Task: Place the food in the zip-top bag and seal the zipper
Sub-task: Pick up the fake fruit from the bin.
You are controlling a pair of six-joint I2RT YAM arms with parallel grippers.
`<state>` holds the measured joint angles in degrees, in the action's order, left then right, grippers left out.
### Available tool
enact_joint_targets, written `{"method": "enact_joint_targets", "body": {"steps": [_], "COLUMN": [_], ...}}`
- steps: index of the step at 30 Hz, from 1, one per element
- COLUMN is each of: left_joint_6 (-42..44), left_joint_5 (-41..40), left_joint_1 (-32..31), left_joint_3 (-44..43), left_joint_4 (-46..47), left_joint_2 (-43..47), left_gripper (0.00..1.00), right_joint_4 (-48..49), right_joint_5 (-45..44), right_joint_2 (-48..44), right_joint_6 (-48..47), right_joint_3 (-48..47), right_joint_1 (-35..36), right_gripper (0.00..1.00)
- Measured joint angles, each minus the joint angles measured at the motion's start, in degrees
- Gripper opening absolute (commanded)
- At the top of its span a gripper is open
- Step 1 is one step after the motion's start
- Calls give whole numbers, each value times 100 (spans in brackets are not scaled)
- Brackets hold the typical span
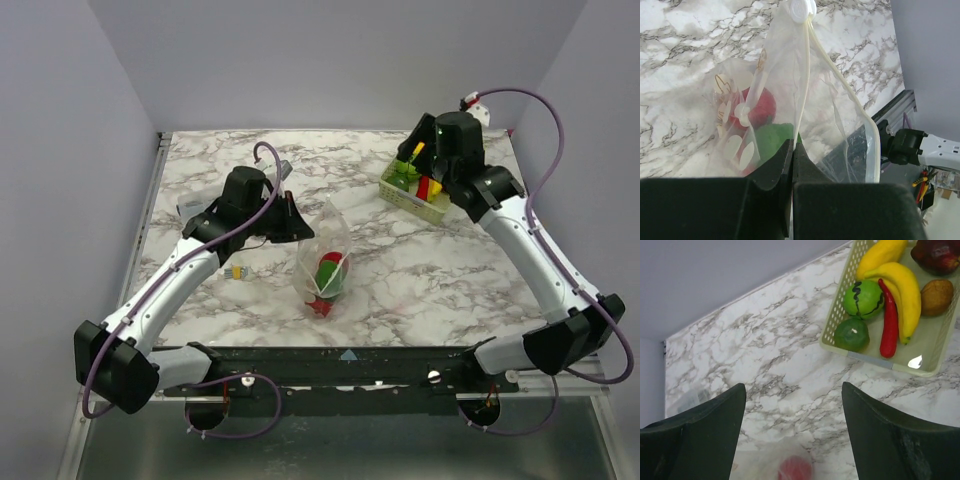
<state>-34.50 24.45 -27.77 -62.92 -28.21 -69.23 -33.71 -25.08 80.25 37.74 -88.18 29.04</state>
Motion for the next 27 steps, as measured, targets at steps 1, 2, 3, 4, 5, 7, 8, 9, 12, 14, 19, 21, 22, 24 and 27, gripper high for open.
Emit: {"method": "enact_joint_targets", "body": {"steps": [1, 2, 3, 4, 5, 7, 8, 9, 12, 14, 19, 21, 22, 24, 27], "left_joint_6": [2, 0, 0, 0, 0, 2, 2, 2, 4, 2, 2, 0, 0, -2, -2], "left_joint_5": [15, 33, 55, 70, 79, 94, 96, 96, 103, 116, 149, 177, 190, 214, 229], "left_joint_1": [0, 0, 0, 0, 0, 0, 0, 0, 0, 0, 0, 0, 0, 0, 0], "left_joint_3": [4, 7, 11, 22, 42, 85, 94, 111, 146, 166, 170, 173, 175, 186, 199], "left_joint_4": [13, 24, 33, 50, 76, 105, 109, 111, 127, 133, 153, 157, 160, 173, 192], "left_joint_2": [-20, -44, -59, -66, -66, -66, -66, -66, -66, -66, -66, -66, -66, -66, -70], "left_gripper": [0, 0, 0, 0, 0, 0, 0, 0, 0, 0, 0, 0, 0, 0, 0], "right_joint_4": [70, 160, 269, 398, 527, 782, 876, 938, 968, 966, 992, 1023, 1043, 1106, 1178], "right_joint_5": [227, 492, 793, 1121, 1429, 1987, 2208, 2411, 2903, 3165, 3574, 3657, 3681, 3724, 3792], "right_joint_2": [39, 107, 216, 361, 557, 1056, 1338, 1628, 2468, 2903, 3399, 3434, 3449, 3499, 3639], "right_joint_6": [31, 61, 107, 155, 216, 295, 328, 345, 361, 358, 352, 354, 350, 332, 317], "right_joint_3": [48, 76, 98, 114, 118, 118, 116, 105, -42, -177, -446, -448, -448, -448, -450], "right_joint_1": [-289, -551, -815, -1082, -1355, -1768, -1943, -2074, -2277, -2334, -2420, -2428, -2430, -2435, -2437], "right_gripper": [79, 77, 77, 78, 78, 81, 83, 84, 88, 88, 89, 89, 89, 89, 87]}}
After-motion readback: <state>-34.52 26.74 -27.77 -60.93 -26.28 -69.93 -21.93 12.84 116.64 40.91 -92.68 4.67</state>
